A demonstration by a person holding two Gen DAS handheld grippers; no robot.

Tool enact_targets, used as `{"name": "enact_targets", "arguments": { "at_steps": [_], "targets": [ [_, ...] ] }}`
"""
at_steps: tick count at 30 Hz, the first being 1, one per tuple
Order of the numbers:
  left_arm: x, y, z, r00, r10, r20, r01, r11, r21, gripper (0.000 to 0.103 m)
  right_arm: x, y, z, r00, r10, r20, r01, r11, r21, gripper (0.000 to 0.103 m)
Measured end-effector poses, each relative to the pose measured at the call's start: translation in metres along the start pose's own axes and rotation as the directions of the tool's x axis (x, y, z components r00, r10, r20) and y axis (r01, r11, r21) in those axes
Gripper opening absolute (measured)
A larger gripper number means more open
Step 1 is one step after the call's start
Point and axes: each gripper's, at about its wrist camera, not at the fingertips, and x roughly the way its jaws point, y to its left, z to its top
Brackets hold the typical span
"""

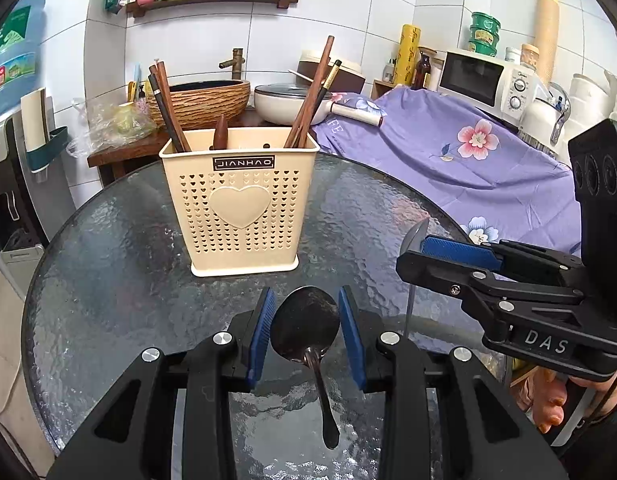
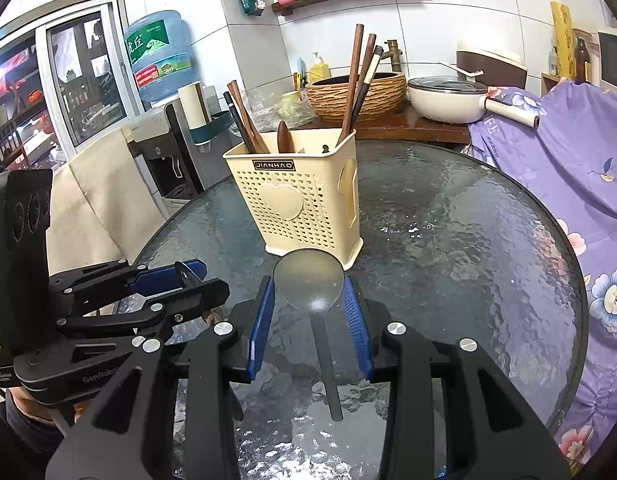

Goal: Organize utensils
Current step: 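Lift both spoons and carry them toward the cream holder, then lower both spoons into the cream holder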

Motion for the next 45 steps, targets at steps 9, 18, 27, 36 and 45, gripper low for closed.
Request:
{"name": "enact_targets", "arguments": {
  "at_steps": [9, 18, 27, 36, 45],
  "targets": [
    [-0.004, 0.002, 0.006, 1.0, -0.002, 0.019, 0.002, 1.0, -0.009, 0.032, 0.003, 0.0, 0.006, 1.0, 0.002, 0.002, -0.002, 1.0, 0.0, 0.036],
    [-0.016, 0.006, 0.025, 0.998, -0.009, 0.063, 0.01, 1.0, -0.016, 0.032, -0.005, 0.006, 0.026, 0.999, 0.03, 0.027, -0.029, 1.0, -0.008, 0.036],
    [-0.047, 0.027, 0.089, 0.979, 0.042, 0.201, -0.034, 0.998, -0.044, 0.032, -0.03, 0.023, 0.087, 0.984, 0.075, 0.163, -0.07, 0.997, -0.039, 0.036],
    [-0.054, 0.049, 0.163, 0.942, 0.136, 0.308, -0.108, 0.988, -0.108, 0.032, -0.023, 0.038, 0.165, 0.943, 0.037, 0.331, -0.013, 0.997, -0.074, 0.036],
    [-0.014, 0.072, 0.189, 0.911, 0.258, 0.323, -0.221, 0.964, -0.148, 0.032, 0.028, 0.039, 0.179, 0.935, -0.019, 0.354, 0.049, 0.996, -0.075, 0.036]
  ]
}}
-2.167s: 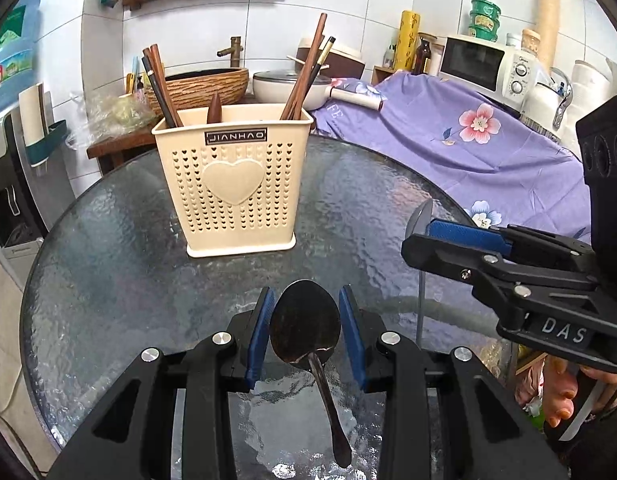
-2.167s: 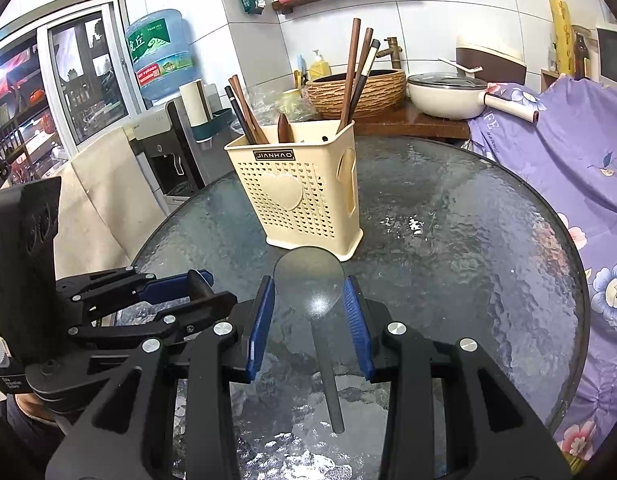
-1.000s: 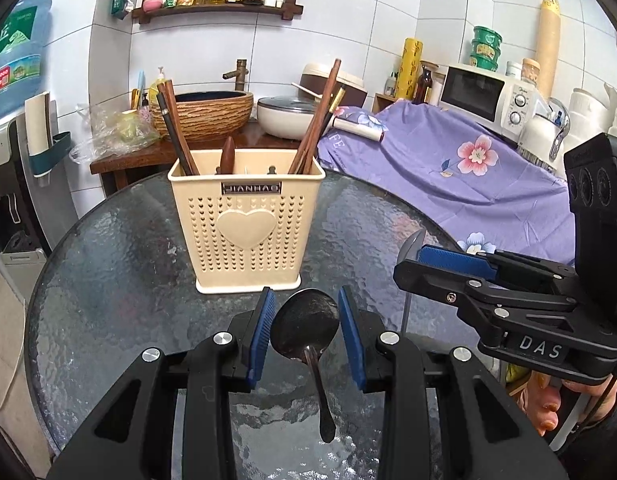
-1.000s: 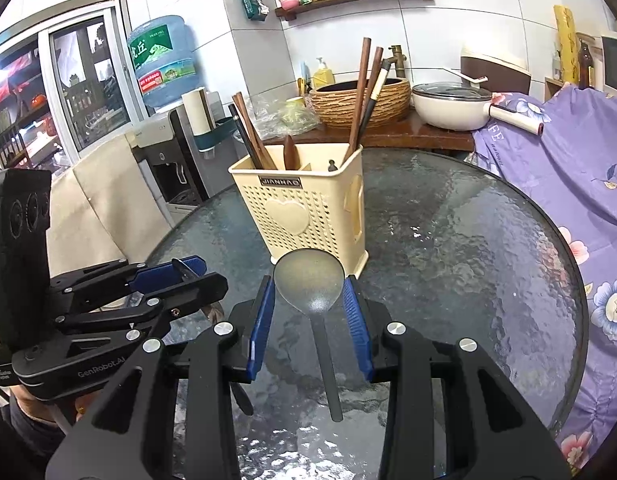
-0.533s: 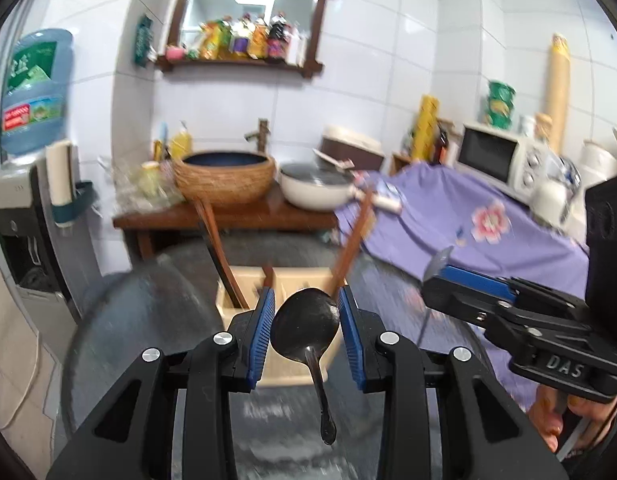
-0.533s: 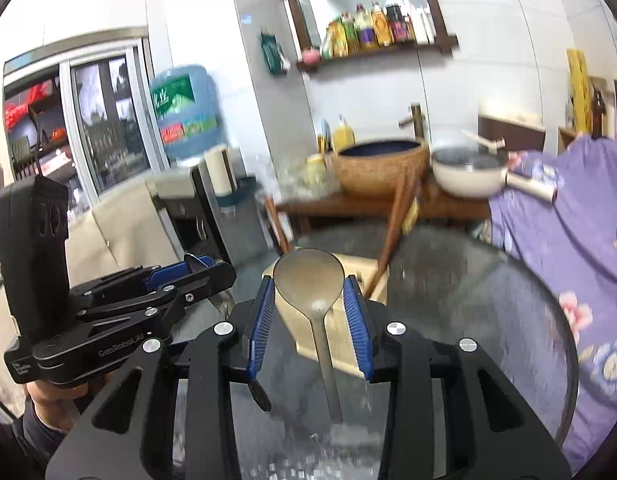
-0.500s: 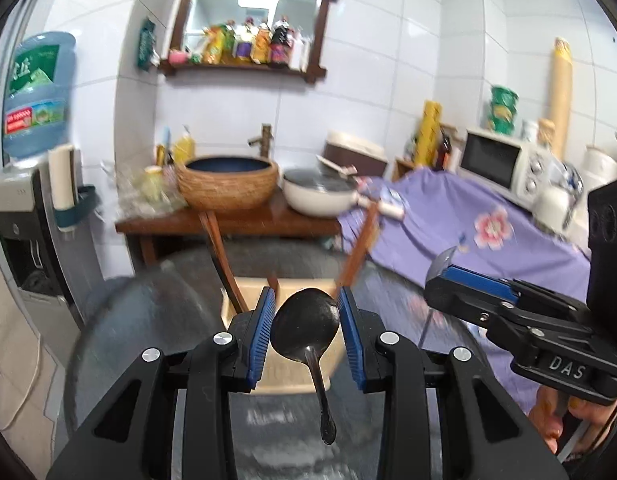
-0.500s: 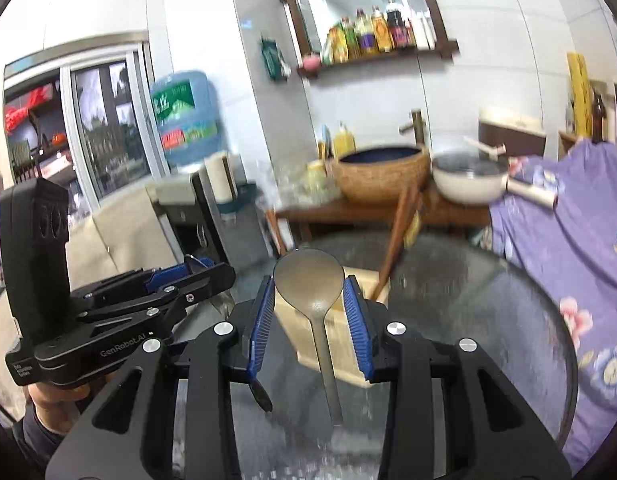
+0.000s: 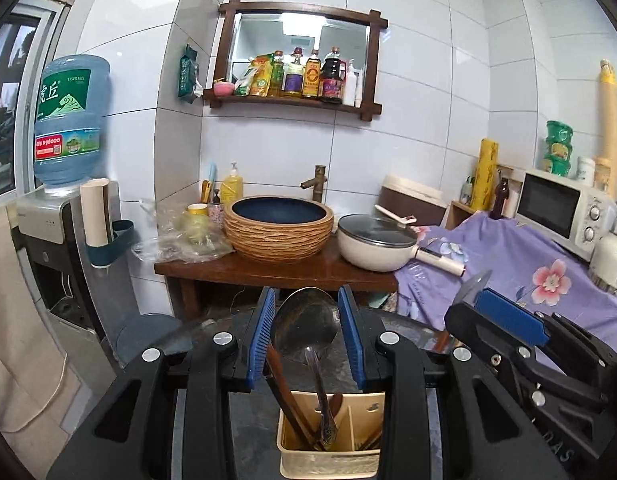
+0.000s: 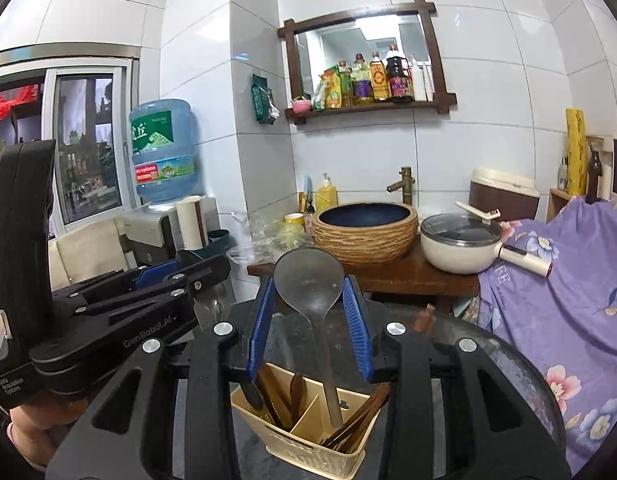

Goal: Organize utensils
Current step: 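Lower both spoons into the cream holder, then open both tools and pull them back from the holder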

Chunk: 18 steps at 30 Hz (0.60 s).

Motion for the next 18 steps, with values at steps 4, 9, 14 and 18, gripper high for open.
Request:
{"name": "enact_targets", "arguments": {
  "at_steps": [4, 9, 14, 18],
  "targets": [
    [0.011, 0.003, -0.014, 1.0, 0.011, 0.006, -0.011, 1.0, -0.009, 0.032, 0.014, -0.004, -0.021, 1.0, -0.017, -0.019, 0.017, 1.0, -0.009, 0.036],
    [0.016, -0.002, -0.031, 1.0, 0.014, 0.023, -0.015, 1.0, 0.018, 0.032, 0.022, -0.009, -0.047, 0.998, -0.033, -0.045, 0.033, 0.999, -0.002, 0.036],
    [0.024, -0.007, -0.052, 1.0, 0.015, -0.012, -0.014, 0.999, 0.052, 0.032, 0.022, -0.012, -0.066, 0.997, -0.053, -0.064, 0.052, 0.999, -0.013, 0.036],
    [0.032, -0.008, -0.069, 0.999, 0.009, -0.054, -0.005, 0.998, 0.06, 0.032, 0.023, -0.013, -0.079, 0.994, -0.065, -0.092, 0.064, 0.998, -0.019, 0.036]
  ]
}}
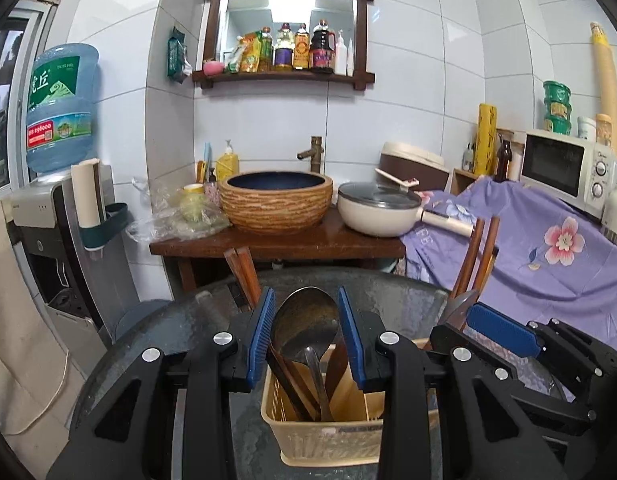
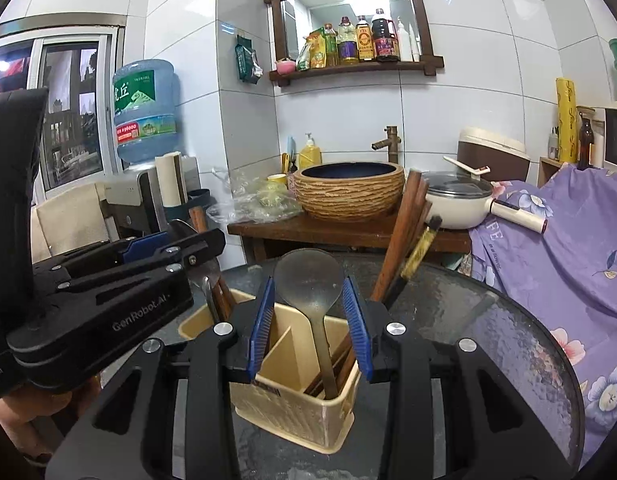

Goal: Organize utensils
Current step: 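Open both tools and pull them back from the holder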

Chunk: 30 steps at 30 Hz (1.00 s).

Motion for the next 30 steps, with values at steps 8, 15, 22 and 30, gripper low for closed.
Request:
{"name": "enact_targets", "arguments": {
  "at_steps": [8, 15, 22, 30],
  "targets": [
    [0.011, 0.009, -0.018, 0.999, -0.006, -0.051, 0.004, 1.0, -0.026, 0.032, 0.005, -0.005, -0.018, 0.999, -0.014, -0.044, 0.014, 1.0, -0.001, 0.027],
    [0.017, 0.02, -0.025, 0.996, -0.026, -0.089, 0.021, 0.998, -0.061, 0.033, 0.003, -0.011, -0.024, 0.999, -0.01, -0.047, 0.011, 1.0, 0.017, 0.029],
    [0.003, 0.021, -0.023, 0.998, -0.035, -0.049, 0.032, 0.998, -0.062, 0.046, -0.008, -0.011, -0.024, 1.0, -0.004, -0.017, 0.004, 1.0, 0.022, 0.048],
    [-0.018, 0.027, -0.022, 0.999, -0.046, -0.015, 0.045, 0.995, -0.09, 0.061, -0.027, -0.023, -0.025, 1.0, 0.005, -0.019, -0.004, 0.999, 0.054, 0.049]
  ]
}}
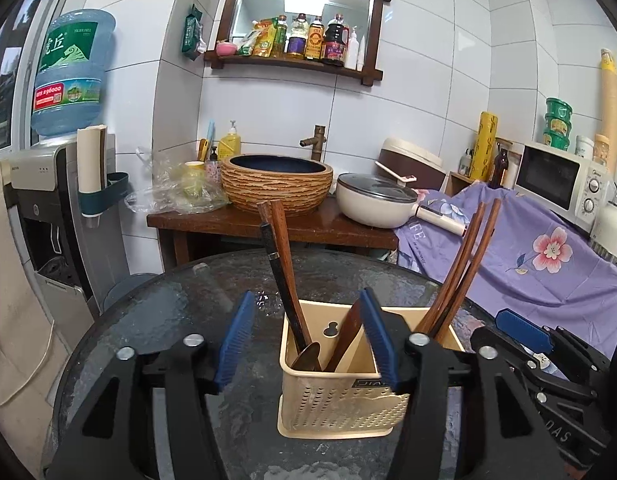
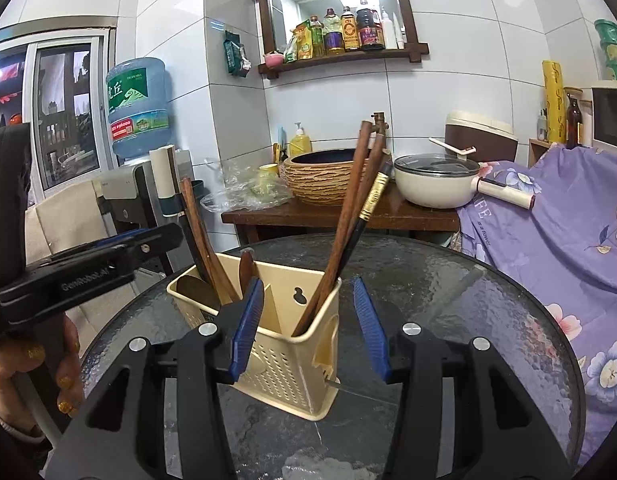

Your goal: Organize utensils

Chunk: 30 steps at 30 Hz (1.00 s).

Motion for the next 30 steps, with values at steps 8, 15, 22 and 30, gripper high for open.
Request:
{"name": "enact_targets", "arguments": {
  "at_steps": [8, 15, 22, 30],
  "targets": [
    [-0.026, 0.005, -0.027, 0.998, 0.026, -0.052, -0.026, 1.0, -0.008, 0.079, -0.022, -0.009, -0.033, 0.996, 0.025, -0.08, -0.022, 0.999, 0.039, 0.064],
    [-0.065, 0.013, -0.078, 0.997, 0.063, -0.049, -0.062, 0.998, 0.016, 0.094, -0.063, 0.001, -0.082, 0.998, 0.011, -0.066, -0.009, 0.999, 0.038, 0.083],
    [-0.088, 0.017, -0.12, 0.995, 0.064, -0.077, -0.064, 0.998, 0.001, 0.096, -0.082, 0.018, -0.108, 0.996, 0.016, -0.084, -0.018, 0.999, -0.035, 0.085],
    [-0.109, 0.006, -0.154, 0.993, 0.085, -0.087, -0.08, 0.995, 0.06, 0.096, -0.109, 0.03, -0.135, 0.998, 0.007, -0.063, -0.009, 1.0, -0.03, 0.085]
  ]
}}
